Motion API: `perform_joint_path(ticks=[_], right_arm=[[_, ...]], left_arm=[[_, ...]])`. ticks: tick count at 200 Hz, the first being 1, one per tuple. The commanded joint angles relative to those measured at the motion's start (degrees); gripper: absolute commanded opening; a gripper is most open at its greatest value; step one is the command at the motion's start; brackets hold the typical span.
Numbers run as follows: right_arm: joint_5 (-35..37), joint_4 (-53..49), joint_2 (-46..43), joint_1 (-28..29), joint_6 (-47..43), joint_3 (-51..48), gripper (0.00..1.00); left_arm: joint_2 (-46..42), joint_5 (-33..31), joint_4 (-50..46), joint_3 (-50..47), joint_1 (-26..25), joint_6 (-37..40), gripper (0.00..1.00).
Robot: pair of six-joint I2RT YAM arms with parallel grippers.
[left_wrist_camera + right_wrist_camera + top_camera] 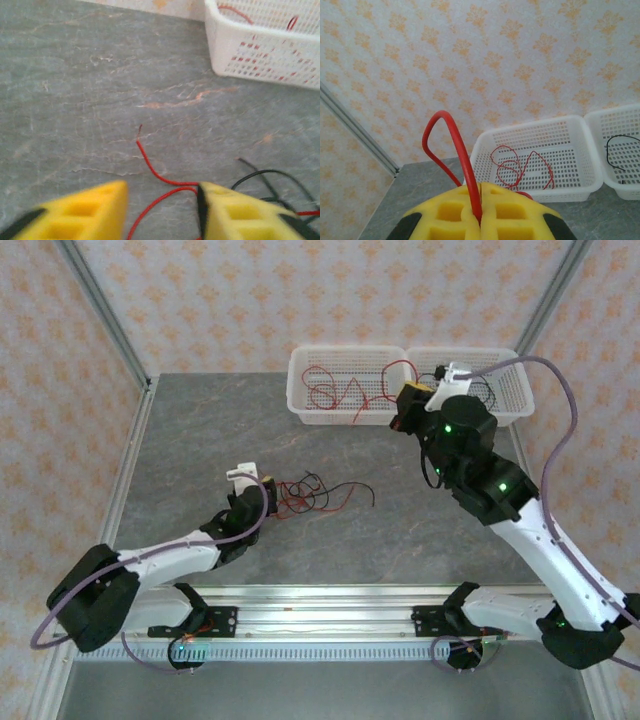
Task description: Untangle the cables
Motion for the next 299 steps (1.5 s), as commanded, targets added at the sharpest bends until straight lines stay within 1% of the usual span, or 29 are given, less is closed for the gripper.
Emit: perform_joint_path(ticks=[1,15,43,62,86,122,125,133,178,199,211,232,265,280,299], right_arm=[[-5.9,3.0,3.2,-4.5,-1.1,1.8,0.0],[-10.3,5.7,5.8,-8.1,-1.0,1.5,0.0],[-17.8,10.0,12.9,-13.9,-1.1,2.6,0.0],[-21.1,12.1,18.7,-16.6,-1.6,4.6,0.0],[-22.8,13.9,26.8,-19.2,-1.9,8.7,0.0],[-23.4,12.0,40.2,-21.9,-1.8,19.8,0.0],[-23.5,11.7,41.3,-22.1,-1.7,21.0,0.0],[-23.5,10.8,44.4,-22.4,-1.6,24.3,0.0],[-22.1,0.2,63.5,-22.9,-1.6,46.5,0.0],[-22.0,-4.1,70.5,-22.8,-0.8,54.6,0.0],[-22.3,-4.8,72.6,-22.8,-0.2,55.8,0.0],[-23.0,-3.7,73.9,-22.9,1.0,53.2,0.0],[-22.4,-2.1,74.7,-22.9,0.7,49.3,0.06],[-21.9,-2.8,75.2,-22.9,0.1,49.1,0.13],[-20.5,-3.7,75.3,-22.9,-0.3,49.0,0.28]], left_arm=[[-4.7,1.4,-4.6,2.4,0.4,0.7,0.54],[-7.5,1.6,-8.0,4.3,0.4,1.1,0.58],[-12.8,1.6,-15.8,7.9,0.4,0.5,0.59],[-16.0,1.6,-20.7,9.6,0.3,-1.2,0.59],[-19.6,2.4,-25.3,10.6,0.3,-3.9,0.59],[-24.3,1.7,-29.9,10.3,0.3,-7.8,0.6],[-24.6,1.7,-30.2,10.3,0.3,-9.3,0.6],[-25.2,1.6,-30.9,10.3,0.3,-10.3,0.6],[-26.3,2.3,-34.2,11.6,0.3,-13.3,0.61],[-26.3,2.7,-35.3,12.1,0.3,-13.9,0.62],[-26.3,2.9,-35.6,12.3,0.3,-14.1,0.62],[-26.3,3.6,-36.1,12.8,0.3,-14.4,0.62],[-26.3,4.6,-37.4,13.9,0.3,-14.4,0.62],[-26.2,5.5,-38.2,14.5,0.3,-14.5,0.63],[-26.1,6.4,-39.0,15.0,0.3,-14.6,0.63]])
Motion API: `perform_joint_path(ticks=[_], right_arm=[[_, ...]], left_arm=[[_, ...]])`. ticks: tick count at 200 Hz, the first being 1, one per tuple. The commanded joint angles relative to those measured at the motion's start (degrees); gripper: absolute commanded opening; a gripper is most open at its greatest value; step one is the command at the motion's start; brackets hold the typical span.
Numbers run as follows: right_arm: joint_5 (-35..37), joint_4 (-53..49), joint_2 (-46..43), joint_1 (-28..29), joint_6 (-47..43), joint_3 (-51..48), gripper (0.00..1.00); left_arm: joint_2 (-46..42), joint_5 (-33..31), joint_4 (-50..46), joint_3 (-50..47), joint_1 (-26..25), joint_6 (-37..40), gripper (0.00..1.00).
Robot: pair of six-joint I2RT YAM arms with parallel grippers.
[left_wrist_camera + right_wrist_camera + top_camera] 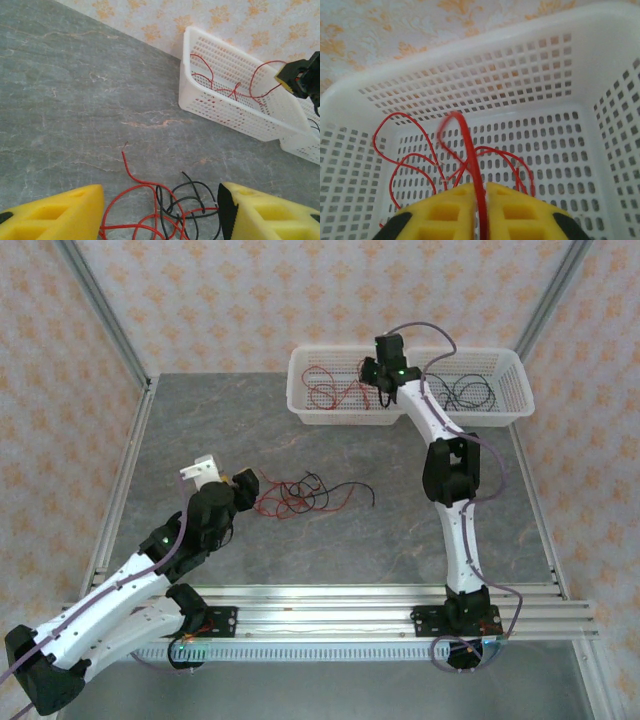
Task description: Untangle the cables
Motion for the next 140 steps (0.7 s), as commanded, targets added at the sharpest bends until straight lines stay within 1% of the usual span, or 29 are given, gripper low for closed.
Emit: perform_joint_path(ticks=[1,3,17,43,68,95,119,140], right_arm=[[2.1,-0.9,0.1,-0.2,-0.6,-0.2,0.28],[2.4,-1.1,0.1,-0.1,-0.6,-0.1,0.31],[3.4,-1.7,-0.2,-0.2,-0.9,-0.1,0.39],[4.3,-2.5,-1.2,-0.1,-1.4,-0.6,0.45],[4.8,-2.3,-3.5,-0.1,-1.6,-2.6,0.46],[4.7,-0.9,-7.6,-0.1,-1.4,-6.8,0.46],[4.4,1.2,-12.8,0.2,-0.7,-12.7,0.46],[4.1,4.6,-19.3,1.3,-0.1,-21.2,0.45]], left_arm=[[-0.3,1.9,-2.8,2.2,0.3,-0.8,0.63],[-0.3,2.0,-2.9,2.4,0.3,-0.8,0.63],[-0.2,2.6,-3.6,2.9,0.3,-0.9,0.64],[0.4,4.1,-4.1,3.5,0.3,-1.3,0.64],[1.5,6.3,-3.7,3.7,0.2,-1.7,0.65],[3.2,8.3,-3.6,4.0,0.1,-2.1,0.65],[4.7,9.0,-3.6,3.9,-0.2,-2.4,0.65],[6.6,9.3,-4.4,3.8,-0.3,-3.1,0.65]])
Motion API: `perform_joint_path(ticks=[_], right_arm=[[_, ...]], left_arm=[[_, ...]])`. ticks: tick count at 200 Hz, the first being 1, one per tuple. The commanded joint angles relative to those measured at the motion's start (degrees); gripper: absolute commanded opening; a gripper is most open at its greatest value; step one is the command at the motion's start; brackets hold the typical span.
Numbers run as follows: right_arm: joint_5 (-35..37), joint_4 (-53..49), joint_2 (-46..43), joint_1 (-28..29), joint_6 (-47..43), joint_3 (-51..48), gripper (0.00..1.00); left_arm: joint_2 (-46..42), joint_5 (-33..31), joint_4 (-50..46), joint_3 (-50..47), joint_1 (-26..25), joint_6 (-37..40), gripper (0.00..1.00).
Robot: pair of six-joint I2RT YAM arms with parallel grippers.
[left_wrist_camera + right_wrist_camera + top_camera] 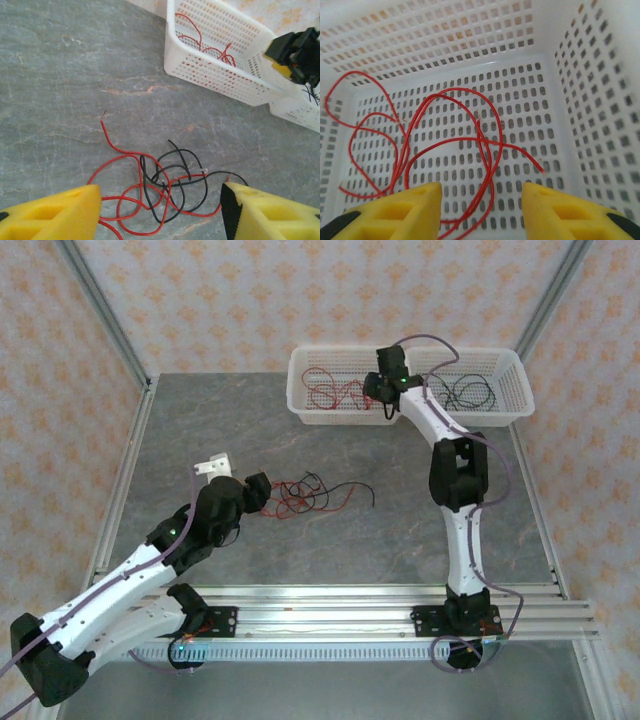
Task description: Untangle the cables
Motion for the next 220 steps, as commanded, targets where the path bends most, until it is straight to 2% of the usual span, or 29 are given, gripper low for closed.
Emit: perform_joint_path(ticks=[1,58,114,143,178,220], right_arm=[[1.1,5.0,-10.9,1.1,0.5,-6.4,0.45],[-0.4,15.7,-32.3,6.0,3.0,-33.3,0.45],[-1.9,20.2,-47.5,8.6,6.8,-52.9,0.45],[-2.1,20.2,-54.2,8.6,8.2,-59.7,0.45],[-0.9,17.8,-61.0,8.6,8.3,-64.5,0.45],[0.2,15.0,-69.2,8.6,8.9,-68.5,0.45]], left_arm=[[1.7,1.3,-2.3,1.9,-0.2,-1.5,0.65],[9.4,3.3,-2.6,1.7,-0.3,-3.1,0.65],[18.4,3.8,2.9,4.6,-0.4,-0.8,0.61],[27.6,2.3,-1.3,10.1,0.5,2.7,0.56],[35.5,4.0,-1.8,13.5,2.9,5.6,0.48],[41.8,5.2,-0.7,15.8,3.9,6.9,0.46]])
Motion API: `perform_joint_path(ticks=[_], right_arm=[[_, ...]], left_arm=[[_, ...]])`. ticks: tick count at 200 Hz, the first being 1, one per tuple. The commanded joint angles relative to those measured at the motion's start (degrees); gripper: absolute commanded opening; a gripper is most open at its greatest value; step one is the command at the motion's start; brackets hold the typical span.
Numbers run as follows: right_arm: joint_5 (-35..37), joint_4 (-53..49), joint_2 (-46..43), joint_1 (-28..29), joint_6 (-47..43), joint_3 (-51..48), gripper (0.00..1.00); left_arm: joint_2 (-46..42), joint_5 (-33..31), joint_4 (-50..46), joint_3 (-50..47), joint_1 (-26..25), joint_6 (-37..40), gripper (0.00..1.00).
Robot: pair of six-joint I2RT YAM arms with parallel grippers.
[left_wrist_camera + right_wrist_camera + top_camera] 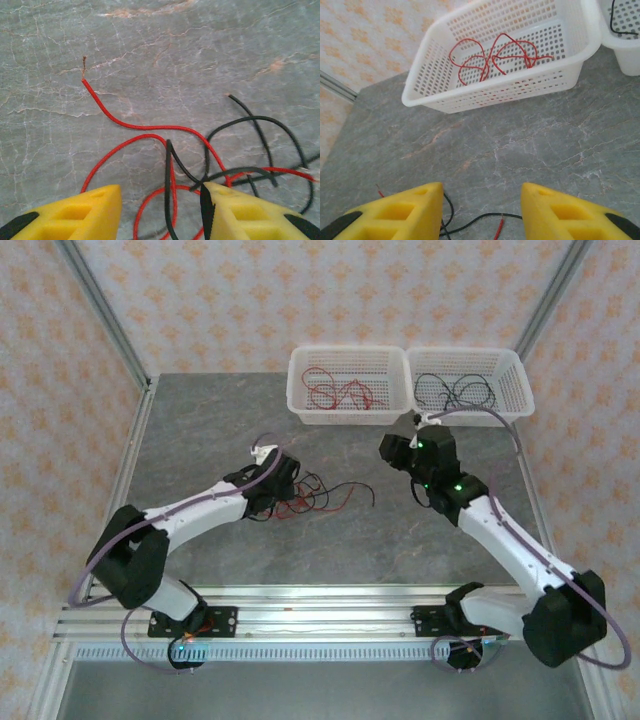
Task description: Untangle the cables
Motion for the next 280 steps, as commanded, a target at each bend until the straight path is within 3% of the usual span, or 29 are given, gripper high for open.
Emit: perform_joint_path(ticks=[1,38,73,120,154,209,280], right_arm=[[2.1,-2.3,-3.4,0.3,1.2,-2.2,0.45],[3.1,-3.4,-6.5,0.3,1.7,-4.3,0.44],[2.9,-3.7,-7.4,0.3,2.0,-5.1,0.44],[3.1,-4.2,-8.5,0.3,2.3,-5.8,0.44],[0.5,-3.4,-8.2,0.3,3.6,-7.0,0.44],[-11.0,4.7,-5.0,1.2,9.7,-11.2,0.44],[-13.8,16.1,2.6,10.1,16.8,-12.3,0.45]], left_arm=[[2.4,1.0,-0.8,2.5,0.2,2.1,0.46],[6.8,3.2,1.6,3.2,0.2,2.1,0.41],[9.0,0.3,1.7,3.5,0.2,1.7,0.31],[7.6,-2.2,1.2,3.9,-0.1,1.1,0.0],[2.9,-5.0,-1.1,6.6,-3.2,0.8,0.0],[-2.5,-7.8,-6.9,15.8,-10.9,1.4,0.0],[-0.6,-11.1,-10.0,23.8,-18.0,2.0,0.0]])
